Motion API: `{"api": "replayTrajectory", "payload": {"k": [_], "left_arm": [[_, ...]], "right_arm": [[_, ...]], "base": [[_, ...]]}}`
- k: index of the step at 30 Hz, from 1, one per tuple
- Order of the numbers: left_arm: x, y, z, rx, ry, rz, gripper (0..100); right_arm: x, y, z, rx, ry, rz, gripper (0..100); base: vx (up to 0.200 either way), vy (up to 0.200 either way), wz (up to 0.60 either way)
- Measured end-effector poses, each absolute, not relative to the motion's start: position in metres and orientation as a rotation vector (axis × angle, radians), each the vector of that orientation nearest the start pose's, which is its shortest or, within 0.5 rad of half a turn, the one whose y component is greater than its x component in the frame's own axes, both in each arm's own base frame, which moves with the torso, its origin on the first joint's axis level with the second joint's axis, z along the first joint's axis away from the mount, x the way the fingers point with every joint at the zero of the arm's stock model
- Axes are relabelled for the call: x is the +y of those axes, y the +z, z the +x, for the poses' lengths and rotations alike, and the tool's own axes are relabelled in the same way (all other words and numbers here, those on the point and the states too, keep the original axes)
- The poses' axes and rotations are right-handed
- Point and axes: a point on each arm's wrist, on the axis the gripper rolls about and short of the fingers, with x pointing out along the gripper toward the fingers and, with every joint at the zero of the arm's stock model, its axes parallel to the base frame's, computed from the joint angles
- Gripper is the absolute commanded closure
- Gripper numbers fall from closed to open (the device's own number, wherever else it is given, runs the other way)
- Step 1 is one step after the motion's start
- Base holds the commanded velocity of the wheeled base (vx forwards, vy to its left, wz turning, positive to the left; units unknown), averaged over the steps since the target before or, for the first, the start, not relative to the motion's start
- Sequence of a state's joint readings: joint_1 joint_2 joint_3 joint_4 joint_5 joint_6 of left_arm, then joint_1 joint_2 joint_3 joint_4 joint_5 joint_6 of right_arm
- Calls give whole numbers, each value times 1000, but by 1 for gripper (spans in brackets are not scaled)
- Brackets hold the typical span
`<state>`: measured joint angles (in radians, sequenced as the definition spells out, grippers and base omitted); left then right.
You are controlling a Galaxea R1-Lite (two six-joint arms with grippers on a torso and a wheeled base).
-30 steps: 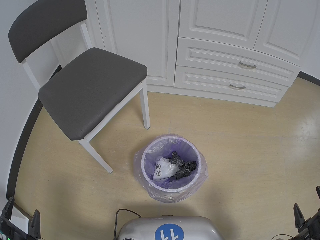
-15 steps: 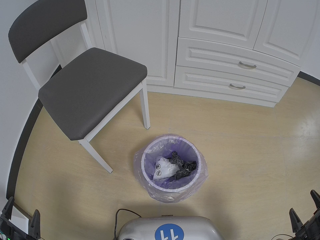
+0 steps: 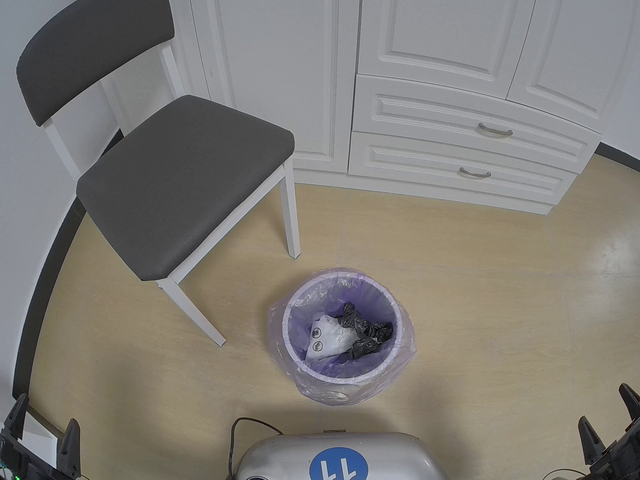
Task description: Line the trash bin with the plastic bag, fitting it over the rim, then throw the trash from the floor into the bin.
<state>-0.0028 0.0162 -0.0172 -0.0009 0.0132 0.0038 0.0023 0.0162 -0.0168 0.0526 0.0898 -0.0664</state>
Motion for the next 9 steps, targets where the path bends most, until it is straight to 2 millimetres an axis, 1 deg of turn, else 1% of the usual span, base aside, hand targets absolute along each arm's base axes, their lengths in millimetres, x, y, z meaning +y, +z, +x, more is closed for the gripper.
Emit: {"api": "replayTrajectory", "payload": {"k": [9], "left_arm": [[0,81,-23,-1,10,4,0]], "right_arm": [[2,75,-23,47,92,-62,0]], "base": [[0,0,0]]}}
